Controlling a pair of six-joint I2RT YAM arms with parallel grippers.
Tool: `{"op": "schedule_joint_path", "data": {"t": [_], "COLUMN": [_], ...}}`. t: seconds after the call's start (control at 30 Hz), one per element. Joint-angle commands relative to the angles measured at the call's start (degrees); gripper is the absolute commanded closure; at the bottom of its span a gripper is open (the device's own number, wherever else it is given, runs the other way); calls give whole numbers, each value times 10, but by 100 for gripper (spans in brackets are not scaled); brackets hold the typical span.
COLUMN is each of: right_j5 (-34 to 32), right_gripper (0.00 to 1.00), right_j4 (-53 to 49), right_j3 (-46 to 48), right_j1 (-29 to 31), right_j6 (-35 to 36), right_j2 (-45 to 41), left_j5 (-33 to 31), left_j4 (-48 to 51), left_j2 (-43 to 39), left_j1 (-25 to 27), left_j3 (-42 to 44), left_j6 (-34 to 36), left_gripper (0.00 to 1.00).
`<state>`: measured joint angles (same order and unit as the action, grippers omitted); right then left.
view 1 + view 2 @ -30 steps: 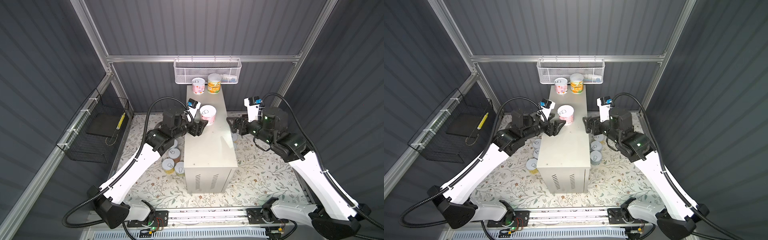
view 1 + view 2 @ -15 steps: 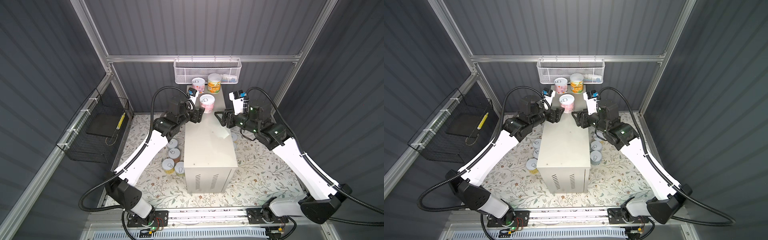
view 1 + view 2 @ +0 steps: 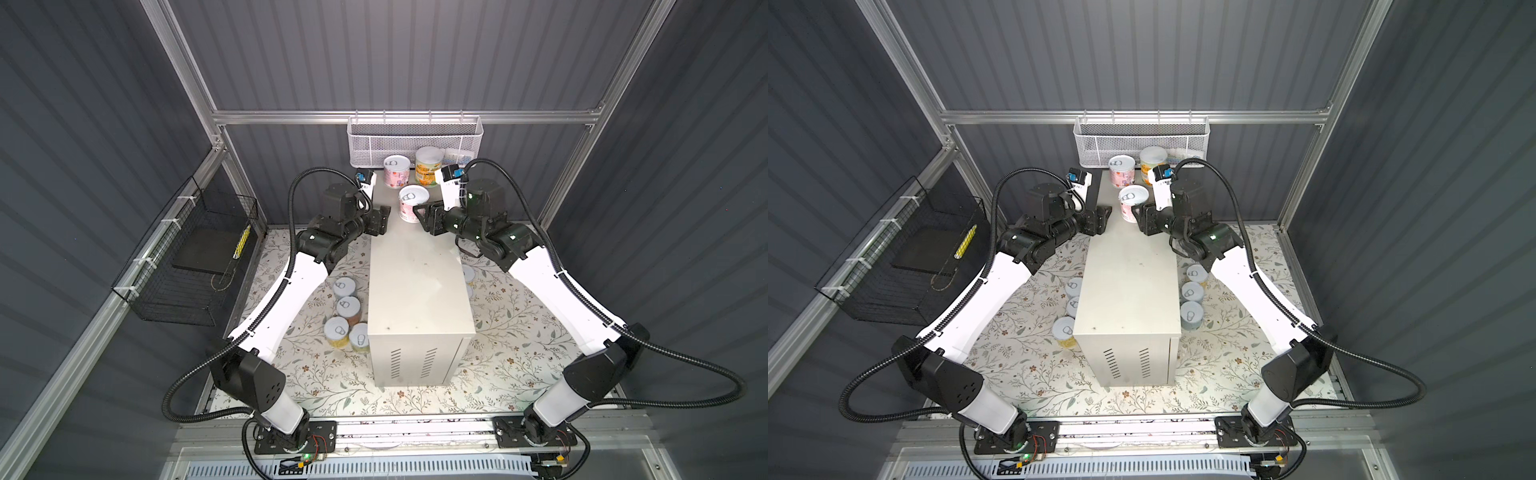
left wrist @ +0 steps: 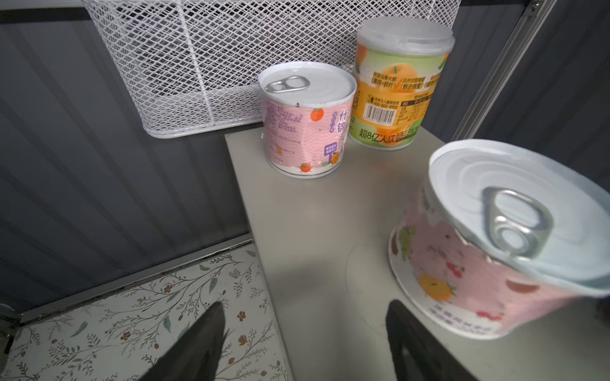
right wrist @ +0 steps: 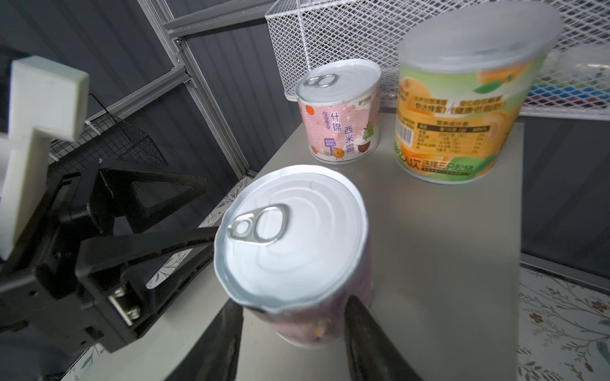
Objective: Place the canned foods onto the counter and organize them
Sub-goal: 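Slide the pink can with both grippers toward the other pink can by the basket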
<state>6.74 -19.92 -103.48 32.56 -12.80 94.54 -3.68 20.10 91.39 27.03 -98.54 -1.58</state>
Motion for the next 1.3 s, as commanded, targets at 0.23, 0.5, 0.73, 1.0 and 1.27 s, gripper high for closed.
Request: {"op": "schedule_joint_path", "data": {"t": [0.23,0.5,0.73,1.0,1.27], "right_j5": [8,-2,-26,-36,-44], "right_gripper": [55,53,52,51,50], "right_j4": [-12,-39,-57,-59,-56], "right_j3": [-108,-171,-205,-217,-216], "right_j1": [0,0,0,0,-2], "right_j6": [-6,-21,-22,-25,-27], "right_j2": [83,137,162,175,178], "left_j5": [-4,-6,-4,1,7], "left_j4": [-12,-16,-20,-26,-28], "left_j2": [-66,-76,-75,-71,-58], "left_j1": [-49,-61,-67,-72,-73], "left_j3": [51,75,79,84,77], "left_j6": [-27,-27,-26,-29,-30], "left_gripper": [23,22,22,22,22]}}
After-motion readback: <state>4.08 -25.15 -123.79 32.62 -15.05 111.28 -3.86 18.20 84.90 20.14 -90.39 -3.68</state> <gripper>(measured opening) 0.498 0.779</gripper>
